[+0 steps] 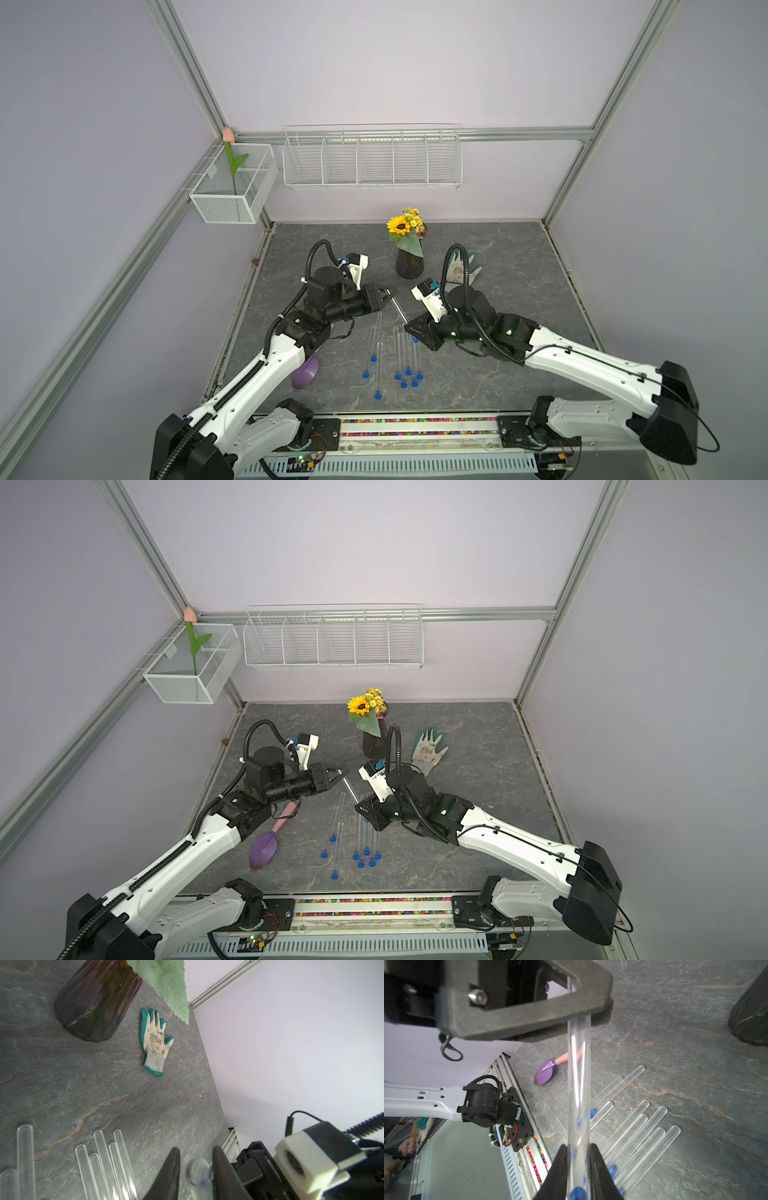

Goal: Remove stoppers from test tubes
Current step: Pick up the test tube at the center of the board.

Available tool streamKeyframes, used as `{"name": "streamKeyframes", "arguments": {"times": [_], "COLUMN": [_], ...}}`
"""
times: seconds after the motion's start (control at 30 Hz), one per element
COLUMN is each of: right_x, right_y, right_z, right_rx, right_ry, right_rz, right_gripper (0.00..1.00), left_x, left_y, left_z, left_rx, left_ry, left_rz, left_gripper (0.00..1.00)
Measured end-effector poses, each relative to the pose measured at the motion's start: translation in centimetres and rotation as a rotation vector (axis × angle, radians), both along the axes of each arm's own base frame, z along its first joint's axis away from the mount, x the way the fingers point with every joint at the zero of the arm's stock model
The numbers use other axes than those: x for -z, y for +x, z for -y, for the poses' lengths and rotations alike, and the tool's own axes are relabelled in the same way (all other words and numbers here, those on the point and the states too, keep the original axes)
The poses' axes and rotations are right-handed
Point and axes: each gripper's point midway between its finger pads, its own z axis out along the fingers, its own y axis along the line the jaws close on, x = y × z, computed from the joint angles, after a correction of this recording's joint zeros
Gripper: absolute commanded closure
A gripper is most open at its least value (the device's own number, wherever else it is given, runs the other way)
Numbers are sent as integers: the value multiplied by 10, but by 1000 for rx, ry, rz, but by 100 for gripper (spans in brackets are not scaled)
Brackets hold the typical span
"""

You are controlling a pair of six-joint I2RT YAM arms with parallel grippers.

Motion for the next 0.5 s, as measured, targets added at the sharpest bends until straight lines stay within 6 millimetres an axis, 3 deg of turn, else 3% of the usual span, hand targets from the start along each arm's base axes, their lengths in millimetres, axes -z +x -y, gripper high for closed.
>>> {"name": "streamKeyframes", "arguments": {"times": [0.1, 0.33, 0.4, 0.5], "right_x": [1, -3, -6, -10], "right_y": [1, 4, 6, 9], "right_z": [1, 2, 1, 3], "right_rx": [7, 15, 18, 30], "right_ry": [-7, -13, -11, -19], "right_rz": [4, 26, 39, 60], "right_gripper": [79, 67, 56, 30], "left_x": [-2, 7, 10, 13], "left_y": [0, 1, 2, 5], "left_z": [0, -4, -6, -10], "left_rx": [-7, -32, -46, -80], "left_ry": [-8, 22, 33, 48], "left_rz": [-7, -28, -36, -43], "left_gripper": [90, 98, 99, 100]}}
